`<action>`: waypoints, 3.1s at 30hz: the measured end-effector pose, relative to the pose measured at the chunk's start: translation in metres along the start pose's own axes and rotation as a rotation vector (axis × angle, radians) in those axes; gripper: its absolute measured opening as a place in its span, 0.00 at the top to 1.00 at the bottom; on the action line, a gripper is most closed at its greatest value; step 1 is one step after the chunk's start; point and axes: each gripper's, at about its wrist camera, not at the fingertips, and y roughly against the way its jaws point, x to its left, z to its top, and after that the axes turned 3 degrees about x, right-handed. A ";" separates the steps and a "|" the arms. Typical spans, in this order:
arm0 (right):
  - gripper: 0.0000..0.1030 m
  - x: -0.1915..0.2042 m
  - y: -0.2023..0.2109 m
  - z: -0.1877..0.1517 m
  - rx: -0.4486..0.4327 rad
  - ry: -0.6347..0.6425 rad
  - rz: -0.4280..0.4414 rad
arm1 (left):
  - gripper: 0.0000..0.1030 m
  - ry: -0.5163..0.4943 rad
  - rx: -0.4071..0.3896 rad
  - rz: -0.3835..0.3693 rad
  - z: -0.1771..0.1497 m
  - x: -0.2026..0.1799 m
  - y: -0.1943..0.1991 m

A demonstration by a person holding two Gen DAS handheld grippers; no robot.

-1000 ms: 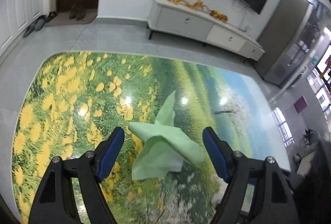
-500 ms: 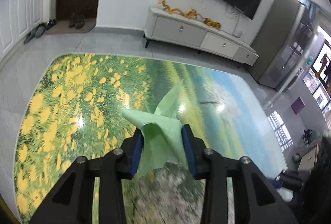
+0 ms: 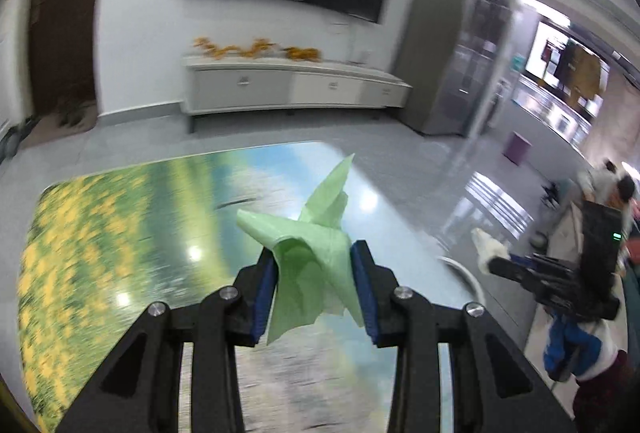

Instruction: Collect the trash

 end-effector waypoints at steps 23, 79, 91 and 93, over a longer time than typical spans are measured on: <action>0.68 -0.250 0.002 -0.082 0.116 -0.464 -0.220 | 0.44 -0.317 0.392 -0.232 0.018 -0.285 -0.251; 0.00 0.156 0.097 0.020 -0.423 0.170 -0.472 | 0.00 0.091 -0.469 0.633 -0.043 -0.039 0.176; 0.00 0.154 0.085 0.014 -0.415 0.163 -0.471 | 0.00 0.110 -0.457 0.689 -0.057 -0.026 0.169; 0.00 0.149 0.081 0.014 -0.406 0.151 -0.471 | 0.00 0.116 -0.437 0.685 -0.056 -0.021 0.162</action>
